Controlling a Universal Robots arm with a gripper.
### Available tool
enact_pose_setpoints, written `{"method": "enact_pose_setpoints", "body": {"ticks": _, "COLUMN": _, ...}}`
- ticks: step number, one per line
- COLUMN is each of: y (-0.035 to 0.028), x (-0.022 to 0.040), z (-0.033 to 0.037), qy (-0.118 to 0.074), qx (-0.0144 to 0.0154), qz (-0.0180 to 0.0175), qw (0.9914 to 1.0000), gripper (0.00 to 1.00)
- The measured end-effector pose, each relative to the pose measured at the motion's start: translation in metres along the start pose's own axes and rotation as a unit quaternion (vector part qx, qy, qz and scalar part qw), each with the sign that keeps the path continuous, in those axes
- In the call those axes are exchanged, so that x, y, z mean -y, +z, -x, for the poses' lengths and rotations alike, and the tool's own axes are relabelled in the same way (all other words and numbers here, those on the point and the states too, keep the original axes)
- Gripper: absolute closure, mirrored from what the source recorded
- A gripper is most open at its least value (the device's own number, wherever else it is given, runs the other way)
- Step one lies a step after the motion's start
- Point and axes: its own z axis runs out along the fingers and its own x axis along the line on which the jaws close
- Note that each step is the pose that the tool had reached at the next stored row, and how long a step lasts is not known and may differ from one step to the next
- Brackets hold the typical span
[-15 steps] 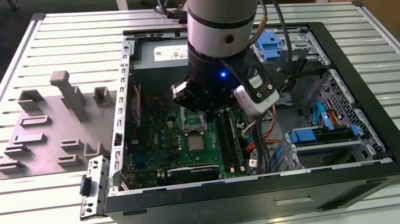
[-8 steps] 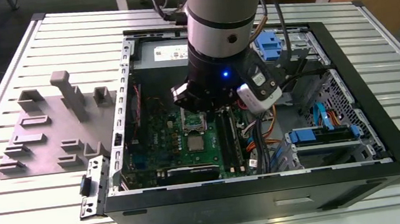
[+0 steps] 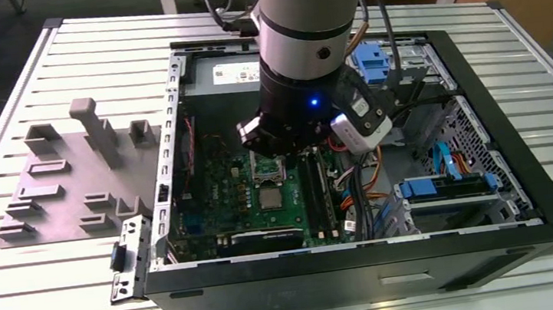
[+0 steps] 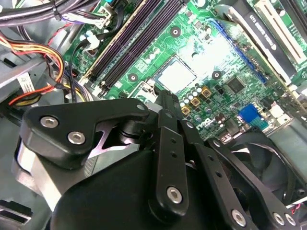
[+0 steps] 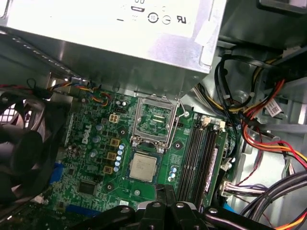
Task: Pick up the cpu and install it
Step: 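Close the cpu cover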
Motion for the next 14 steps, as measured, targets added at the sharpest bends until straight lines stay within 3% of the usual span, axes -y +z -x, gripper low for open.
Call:
{"method": "enact_pose_setpoints", "body": {"ticks": 5, "y": 0.0, "x": 0.0, "z": 0.0, "qy": -0.011, "qx": -0.0005, "qz": 0.0, "qw": 0.99994, "gripper": 0.89}}
{"method": "enact_pose_setpoints", "body": {"ticks": 14, "y": 0.0001, "x": 0.0002, "z": 0.0008, "qy": -0.014, "qx": -0.0005, "qz": 0.0001, "qw": 0.99991, "gripper": 0.89}}
